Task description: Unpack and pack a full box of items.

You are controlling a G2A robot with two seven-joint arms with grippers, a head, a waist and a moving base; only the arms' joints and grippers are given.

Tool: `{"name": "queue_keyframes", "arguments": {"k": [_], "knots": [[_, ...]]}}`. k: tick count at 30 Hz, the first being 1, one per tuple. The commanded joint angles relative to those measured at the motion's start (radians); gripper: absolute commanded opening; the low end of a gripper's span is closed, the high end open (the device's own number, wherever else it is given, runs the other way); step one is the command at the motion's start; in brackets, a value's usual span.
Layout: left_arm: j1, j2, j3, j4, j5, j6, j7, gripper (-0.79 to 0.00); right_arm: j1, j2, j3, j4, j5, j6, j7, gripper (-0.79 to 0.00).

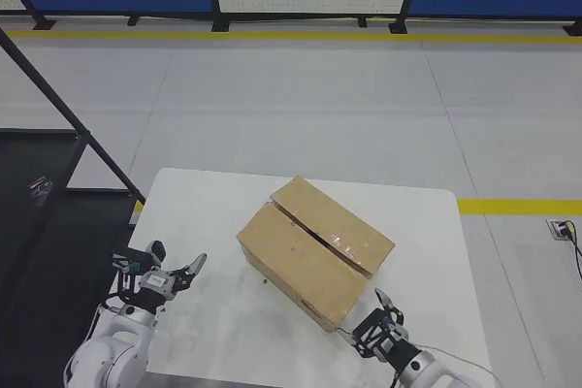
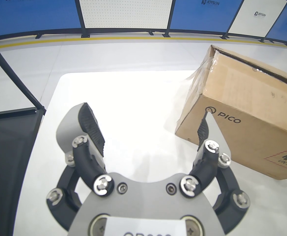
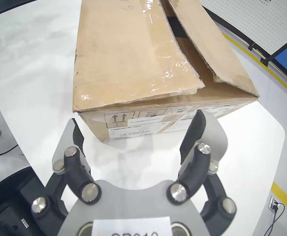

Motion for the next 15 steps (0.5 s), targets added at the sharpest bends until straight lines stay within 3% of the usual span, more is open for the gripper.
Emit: {"name": "queue_keyframes", "arguments": {"k": [1, 10, 15], "knots": [[-0.002, 0.0, 0.001, 0.003, -0.001, -0.002, 0.002, 0.0, 0.008, -0.004, -0.007, 0.001, 0.008, 0.041, 0.021, 0.0], [-0.003, 0.001, -0.005, 0.01, -0.006, -0.007, 0.007, 0.0, 0.052, -0.014, -0.014, 0.025, 0.062, 0.099, 0.068, 0.0], [0.0, 0.001, -0.009, 0.006, -0.007, -0.006, 0.006, 0.0, 0.051, -0.011, -0.011, 0.025, 0.08, 0.018, 0.054, 0.0]]}}
